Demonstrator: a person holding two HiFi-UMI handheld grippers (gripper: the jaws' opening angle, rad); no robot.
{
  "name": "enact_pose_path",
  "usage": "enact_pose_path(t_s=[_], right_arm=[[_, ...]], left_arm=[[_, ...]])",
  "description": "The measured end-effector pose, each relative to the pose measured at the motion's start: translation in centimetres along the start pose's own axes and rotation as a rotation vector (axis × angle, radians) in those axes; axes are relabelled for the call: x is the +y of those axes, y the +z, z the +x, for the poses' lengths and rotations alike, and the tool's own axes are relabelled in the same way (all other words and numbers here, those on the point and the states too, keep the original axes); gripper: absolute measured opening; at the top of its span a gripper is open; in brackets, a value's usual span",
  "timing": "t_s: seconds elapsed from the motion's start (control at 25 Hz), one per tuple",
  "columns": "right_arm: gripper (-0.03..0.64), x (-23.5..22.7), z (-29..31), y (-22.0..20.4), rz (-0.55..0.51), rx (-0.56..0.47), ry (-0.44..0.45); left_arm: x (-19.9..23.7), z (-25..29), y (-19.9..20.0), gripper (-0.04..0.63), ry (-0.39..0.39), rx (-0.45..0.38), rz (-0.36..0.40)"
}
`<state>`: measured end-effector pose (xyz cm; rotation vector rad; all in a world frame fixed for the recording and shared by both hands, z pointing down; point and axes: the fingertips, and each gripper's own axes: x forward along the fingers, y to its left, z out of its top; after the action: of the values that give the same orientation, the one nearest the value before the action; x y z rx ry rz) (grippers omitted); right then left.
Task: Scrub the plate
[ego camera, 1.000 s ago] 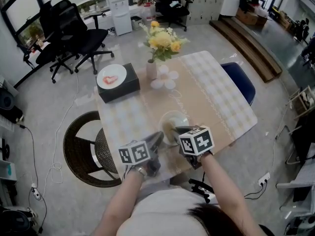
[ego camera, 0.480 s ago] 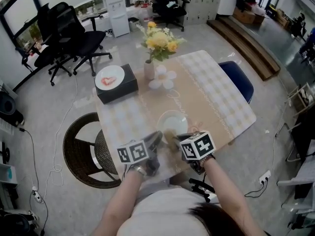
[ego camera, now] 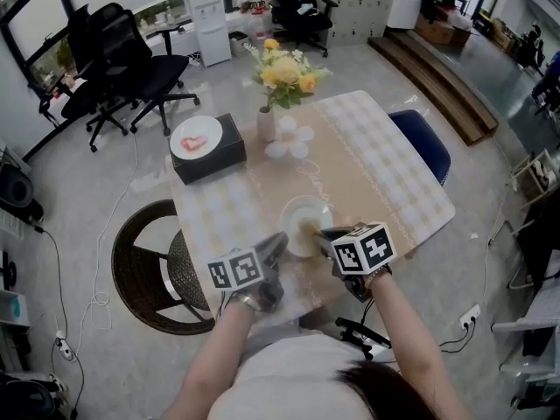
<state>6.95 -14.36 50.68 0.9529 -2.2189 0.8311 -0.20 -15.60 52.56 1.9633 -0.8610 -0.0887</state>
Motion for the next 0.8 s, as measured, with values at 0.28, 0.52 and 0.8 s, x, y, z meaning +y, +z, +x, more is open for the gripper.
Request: enact_pose_path(t_s=[0.28, 0.52, 0.8], right_arm=[[0.035, -1.3, 0.0, 4.0, -0.065, -0.073, -0.065], [0.035, -2.0, 1.1, 5.8, -0.102, -0.11, -0.116], [0.035, -2.8, 2.3, 6.5, -0.16, -0.137, -0.177]], left_arm=[[0.0, 0.0, -0.1, 0.02, -0.002, 0.001, -0.001], [0.0, 0.0, -0.1, 0.02, 0.0, 0.0, 0.003], [0.0, 0.1, -0.1, 0.02, 0.008, -0.001, 0.009]])
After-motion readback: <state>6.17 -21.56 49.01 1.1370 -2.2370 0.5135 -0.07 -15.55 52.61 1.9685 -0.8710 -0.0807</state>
